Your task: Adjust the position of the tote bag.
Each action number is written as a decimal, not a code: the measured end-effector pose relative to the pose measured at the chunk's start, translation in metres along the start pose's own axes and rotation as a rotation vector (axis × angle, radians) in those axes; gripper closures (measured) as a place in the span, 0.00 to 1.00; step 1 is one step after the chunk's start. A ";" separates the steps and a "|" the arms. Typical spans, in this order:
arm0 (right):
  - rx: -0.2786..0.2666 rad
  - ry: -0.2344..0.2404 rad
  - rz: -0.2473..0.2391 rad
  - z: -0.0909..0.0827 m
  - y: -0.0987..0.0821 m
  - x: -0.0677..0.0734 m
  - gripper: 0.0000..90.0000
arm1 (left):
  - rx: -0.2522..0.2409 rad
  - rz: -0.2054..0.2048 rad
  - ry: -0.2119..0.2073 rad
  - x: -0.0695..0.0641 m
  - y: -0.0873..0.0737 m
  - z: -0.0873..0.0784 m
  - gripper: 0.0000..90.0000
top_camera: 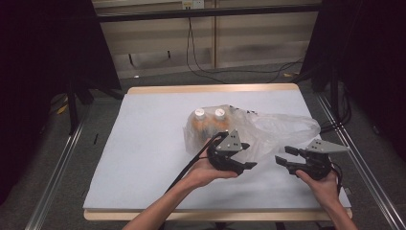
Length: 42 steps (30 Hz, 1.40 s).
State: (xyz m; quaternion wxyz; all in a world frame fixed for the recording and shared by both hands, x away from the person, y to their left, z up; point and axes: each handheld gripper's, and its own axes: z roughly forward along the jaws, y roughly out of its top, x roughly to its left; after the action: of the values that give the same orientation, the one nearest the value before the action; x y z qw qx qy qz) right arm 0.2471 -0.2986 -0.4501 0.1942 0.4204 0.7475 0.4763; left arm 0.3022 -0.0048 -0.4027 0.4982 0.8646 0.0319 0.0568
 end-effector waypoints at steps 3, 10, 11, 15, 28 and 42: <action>0.015 0.017 -0.019 0.009 0.004 0.001 0.47 | -0.008 -0.005 -0.003 0.000 0.000 -0.001 0.43; 0.029 -0.006 -0.065 0.020 0.011 0.001 0.71 | -0.023 -0.016 -0.006 0.001 0.001 -0.003 0.42; 0.010 0.006 -0.057 0.018 0.013 0.000 0.78 | -0.024 -0.011 -0.007 0.001 0.001 -0.003 0.42; -0.035 0.033 -0.038 0.011 0.015 0.001 1.00 | -0.029 -0.015 0.004 0.003 0.003 -0.003 0.39; -0.137 0.114 -0.076 -0.009 0.048 0.016 1.00 | -0.050 -0.006 0.037 0.002 0.012 0.002 0.31; -0.224 0.164 -0.138 -0.020 0.096 0.033 1.00 | -0.118 -0.040 0.097 0.010 0.030 -0.006 0.35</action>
State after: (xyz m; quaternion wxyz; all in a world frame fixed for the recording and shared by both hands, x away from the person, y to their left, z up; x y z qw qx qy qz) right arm 0.2572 -0.2644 -0.3526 0.2102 0.3035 0.7302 0.5750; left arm 0.3109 -0.0136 -0.3732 0.5470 0.8293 0.0700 0.0904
